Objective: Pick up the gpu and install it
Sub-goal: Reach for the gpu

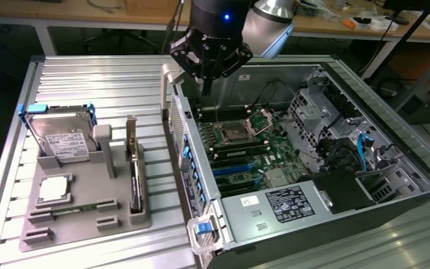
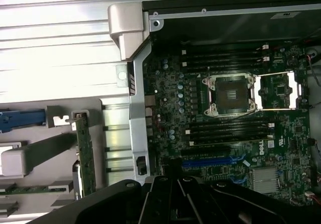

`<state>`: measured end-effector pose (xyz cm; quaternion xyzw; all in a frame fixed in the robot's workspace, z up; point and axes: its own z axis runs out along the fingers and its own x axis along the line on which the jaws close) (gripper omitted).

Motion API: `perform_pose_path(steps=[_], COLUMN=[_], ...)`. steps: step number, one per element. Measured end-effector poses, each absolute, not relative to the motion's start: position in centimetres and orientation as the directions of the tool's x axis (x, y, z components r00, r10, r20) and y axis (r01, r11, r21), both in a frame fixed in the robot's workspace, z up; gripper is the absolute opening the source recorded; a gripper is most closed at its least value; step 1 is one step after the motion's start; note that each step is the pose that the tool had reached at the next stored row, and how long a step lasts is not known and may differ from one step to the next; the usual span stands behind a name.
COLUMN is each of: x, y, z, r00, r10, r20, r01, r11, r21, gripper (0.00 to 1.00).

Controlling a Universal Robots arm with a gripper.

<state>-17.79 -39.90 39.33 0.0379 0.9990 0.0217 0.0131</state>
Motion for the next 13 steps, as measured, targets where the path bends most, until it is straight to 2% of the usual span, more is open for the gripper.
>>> perform_pose_path(steps=[13], x=[-18.73], y=[-39.89], z=[39.33], r00=[-0.997], r10=[0.076], r20=[-0.025], r01=[0.075], r11=[0.996], r21=[0.044], gripper=[0.11])
